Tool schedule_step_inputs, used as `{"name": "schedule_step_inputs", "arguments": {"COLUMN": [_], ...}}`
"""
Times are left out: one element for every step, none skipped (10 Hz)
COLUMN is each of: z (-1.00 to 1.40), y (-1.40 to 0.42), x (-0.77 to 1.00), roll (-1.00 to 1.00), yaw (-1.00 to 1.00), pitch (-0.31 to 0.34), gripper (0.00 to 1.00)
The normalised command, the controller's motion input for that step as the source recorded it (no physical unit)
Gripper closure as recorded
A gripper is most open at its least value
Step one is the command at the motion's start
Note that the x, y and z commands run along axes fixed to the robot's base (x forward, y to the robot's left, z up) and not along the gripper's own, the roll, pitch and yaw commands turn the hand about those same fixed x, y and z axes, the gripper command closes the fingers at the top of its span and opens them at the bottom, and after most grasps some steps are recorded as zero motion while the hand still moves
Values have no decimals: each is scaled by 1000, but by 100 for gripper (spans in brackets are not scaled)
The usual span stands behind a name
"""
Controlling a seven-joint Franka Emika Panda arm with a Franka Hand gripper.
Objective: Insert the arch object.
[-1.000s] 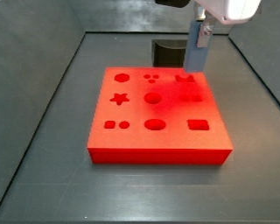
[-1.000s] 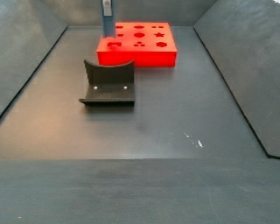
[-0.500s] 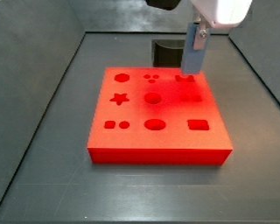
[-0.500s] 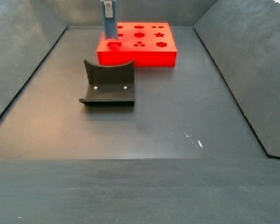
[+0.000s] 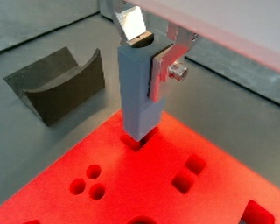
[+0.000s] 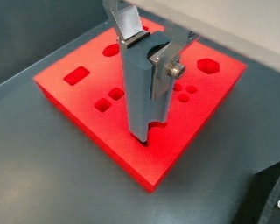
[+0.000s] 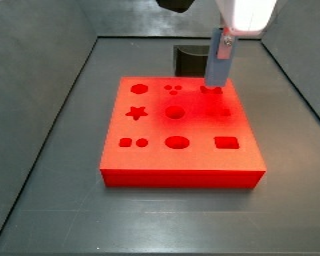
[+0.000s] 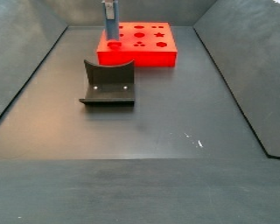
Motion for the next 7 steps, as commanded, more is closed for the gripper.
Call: {"name": "schedule_step_inputs", "arguments": {"z": [-183,-120,-77,-63,-49,-40,-51], "y": [0,0,0,0,-9,-9,-40], "x": [-231,-111,0,117,154,126,131], "roll": [0,-7,-13,0,0,0,0], "yaw": [0,14,43,71,43,43,86], "pitch": [-43,-50,-43,-11,0,0,0], "gripper": [100,100,100,100,100,100,100]}}
